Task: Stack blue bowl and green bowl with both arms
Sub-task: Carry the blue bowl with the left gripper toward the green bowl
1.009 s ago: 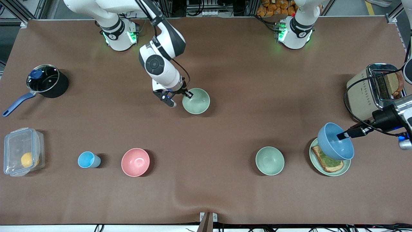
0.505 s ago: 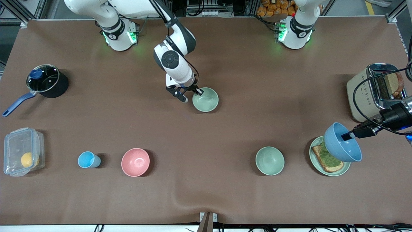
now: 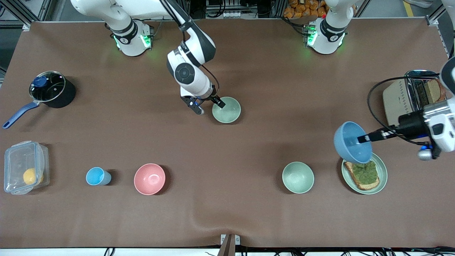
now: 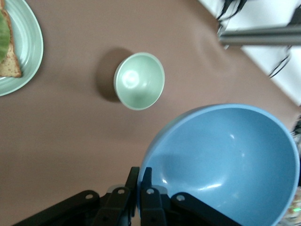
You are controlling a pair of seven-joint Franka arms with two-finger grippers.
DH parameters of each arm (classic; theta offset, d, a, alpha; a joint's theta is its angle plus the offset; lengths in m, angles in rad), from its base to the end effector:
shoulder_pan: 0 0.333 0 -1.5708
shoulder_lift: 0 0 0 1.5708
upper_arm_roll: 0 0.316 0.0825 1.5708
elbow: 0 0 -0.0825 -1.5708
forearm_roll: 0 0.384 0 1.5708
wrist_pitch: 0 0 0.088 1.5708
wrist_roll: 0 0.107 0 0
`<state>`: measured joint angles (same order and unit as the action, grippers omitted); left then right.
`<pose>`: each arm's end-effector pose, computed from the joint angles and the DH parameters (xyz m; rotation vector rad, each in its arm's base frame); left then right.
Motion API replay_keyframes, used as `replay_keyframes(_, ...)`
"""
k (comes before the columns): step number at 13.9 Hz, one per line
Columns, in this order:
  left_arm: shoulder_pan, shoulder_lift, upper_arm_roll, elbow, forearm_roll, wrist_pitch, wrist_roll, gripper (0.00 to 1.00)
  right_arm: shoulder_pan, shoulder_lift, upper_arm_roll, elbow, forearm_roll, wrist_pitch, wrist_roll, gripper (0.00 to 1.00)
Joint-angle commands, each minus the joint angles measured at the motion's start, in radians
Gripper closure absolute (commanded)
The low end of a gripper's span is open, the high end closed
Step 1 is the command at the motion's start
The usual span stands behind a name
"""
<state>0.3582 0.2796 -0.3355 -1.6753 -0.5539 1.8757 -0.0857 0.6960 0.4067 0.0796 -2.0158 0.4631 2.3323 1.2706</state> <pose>0.6358 -0.0066 0.4560 2.4988 0.3872 -0.1133 0.4205 0.4214 0.2436 -2.7328 1.2176 0.5245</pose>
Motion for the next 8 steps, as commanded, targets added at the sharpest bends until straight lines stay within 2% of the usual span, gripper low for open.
replay_keyframes(1, -0.005, 0.01, -0.051, -0.014, 0.118, -0.018, -0.029, 1.0, -0.102, -0.016, 0.002, 0.058, 0.054, -0.152, -0.037, 0.0)
replay_keyframes(4, -0.071, 0.047, -0.054, -0.018, 0.225, -0.016, -0.072, 1.0, -0.214, 0.003, 0.005, 0.058, 0.074, -0.148, -0.097, 0.0)
replay_keyframes(8, -0.156, 0.099, -0.054, -0.02, 0.322, -0.015, -0.149, 1.0, -0.263, 0.087, 0.002, 0.054, 0.282, -0.117, -0.227, 0.0)
